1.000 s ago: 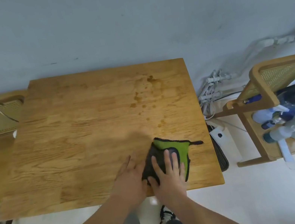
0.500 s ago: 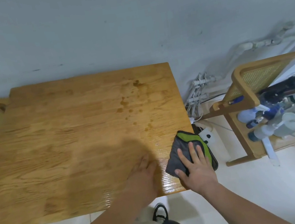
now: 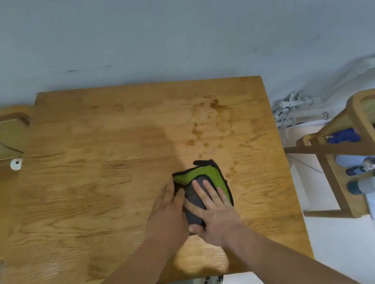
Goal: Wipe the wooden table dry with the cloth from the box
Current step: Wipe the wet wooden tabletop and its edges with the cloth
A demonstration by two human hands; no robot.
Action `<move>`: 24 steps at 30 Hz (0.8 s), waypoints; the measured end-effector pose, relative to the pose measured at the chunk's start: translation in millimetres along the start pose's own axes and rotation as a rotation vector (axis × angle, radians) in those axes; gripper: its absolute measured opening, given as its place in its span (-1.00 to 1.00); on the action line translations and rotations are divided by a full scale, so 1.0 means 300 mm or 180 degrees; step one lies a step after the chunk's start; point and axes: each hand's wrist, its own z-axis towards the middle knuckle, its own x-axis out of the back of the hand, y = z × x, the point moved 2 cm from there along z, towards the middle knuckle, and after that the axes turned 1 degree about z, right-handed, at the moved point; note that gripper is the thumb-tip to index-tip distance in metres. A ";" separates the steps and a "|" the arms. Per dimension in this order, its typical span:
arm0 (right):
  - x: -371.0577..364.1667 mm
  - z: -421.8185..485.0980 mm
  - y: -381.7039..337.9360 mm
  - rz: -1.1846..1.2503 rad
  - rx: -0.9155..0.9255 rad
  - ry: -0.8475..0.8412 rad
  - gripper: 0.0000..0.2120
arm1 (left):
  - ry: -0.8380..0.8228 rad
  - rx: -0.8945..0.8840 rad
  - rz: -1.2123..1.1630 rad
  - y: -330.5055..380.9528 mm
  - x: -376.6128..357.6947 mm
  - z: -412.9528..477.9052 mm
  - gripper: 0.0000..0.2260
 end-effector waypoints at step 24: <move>0.185 -0.185 0.630 0.1737 -0.0987 0.0975 -0.28 | -0.0369 -0.0134 0.0782 0.491 -0.227 0.177 -0.33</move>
